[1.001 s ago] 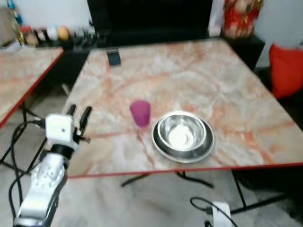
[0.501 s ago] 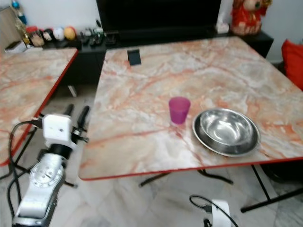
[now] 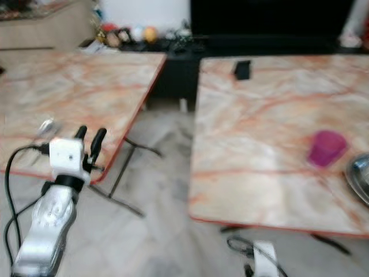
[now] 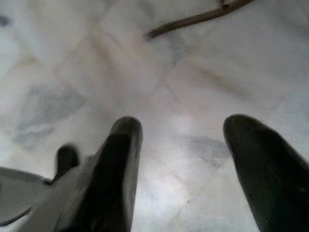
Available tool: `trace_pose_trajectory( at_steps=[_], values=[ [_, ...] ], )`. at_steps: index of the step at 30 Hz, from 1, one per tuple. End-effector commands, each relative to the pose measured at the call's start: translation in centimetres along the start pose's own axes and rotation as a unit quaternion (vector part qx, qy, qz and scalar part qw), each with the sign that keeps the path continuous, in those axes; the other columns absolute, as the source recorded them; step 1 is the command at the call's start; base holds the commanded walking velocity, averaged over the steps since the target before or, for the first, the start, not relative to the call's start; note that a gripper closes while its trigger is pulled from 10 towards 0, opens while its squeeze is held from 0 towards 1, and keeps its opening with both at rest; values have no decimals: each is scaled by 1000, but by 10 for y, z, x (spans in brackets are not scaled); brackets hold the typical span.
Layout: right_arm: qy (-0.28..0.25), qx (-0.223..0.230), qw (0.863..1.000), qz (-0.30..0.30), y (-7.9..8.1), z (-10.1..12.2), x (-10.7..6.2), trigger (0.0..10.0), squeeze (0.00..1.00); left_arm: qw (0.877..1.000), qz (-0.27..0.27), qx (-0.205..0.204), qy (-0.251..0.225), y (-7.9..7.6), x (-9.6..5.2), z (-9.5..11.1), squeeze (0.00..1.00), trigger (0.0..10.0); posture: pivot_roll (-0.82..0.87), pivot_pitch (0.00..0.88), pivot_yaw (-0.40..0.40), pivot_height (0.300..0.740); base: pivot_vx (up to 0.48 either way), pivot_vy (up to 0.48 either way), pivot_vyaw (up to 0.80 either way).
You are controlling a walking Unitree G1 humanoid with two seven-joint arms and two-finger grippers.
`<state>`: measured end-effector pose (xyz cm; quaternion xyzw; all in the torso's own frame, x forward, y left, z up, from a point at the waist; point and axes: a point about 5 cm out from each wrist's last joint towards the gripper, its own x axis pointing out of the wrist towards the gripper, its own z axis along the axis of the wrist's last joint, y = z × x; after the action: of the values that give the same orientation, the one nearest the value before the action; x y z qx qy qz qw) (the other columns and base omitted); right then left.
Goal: Setting the table
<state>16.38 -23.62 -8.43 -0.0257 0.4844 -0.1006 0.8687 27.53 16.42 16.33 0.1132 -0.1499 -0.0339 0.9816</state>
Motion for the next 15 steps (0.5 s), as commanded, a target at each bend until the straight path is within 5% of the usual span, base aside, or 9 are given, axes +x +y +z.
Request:
trace_pose_trajectory(
  at_steps=[1, 15],
  values=[
    [-1, 2, 1000, 1, 1, 1, 0, 10000, 0, 1000, 4, 15, -7, 5, 3, 4, 0, 10000, -24, 0, 27, 740, 0, 480, 788],
    [0, 2, 1000, 0, 0, 1, 0, 10000, 0, 1000, 5, 15, -5, 5, 2, 3, 0, 10000, -20, 0, 22, 740, 0, 480, 738]
  ],
)
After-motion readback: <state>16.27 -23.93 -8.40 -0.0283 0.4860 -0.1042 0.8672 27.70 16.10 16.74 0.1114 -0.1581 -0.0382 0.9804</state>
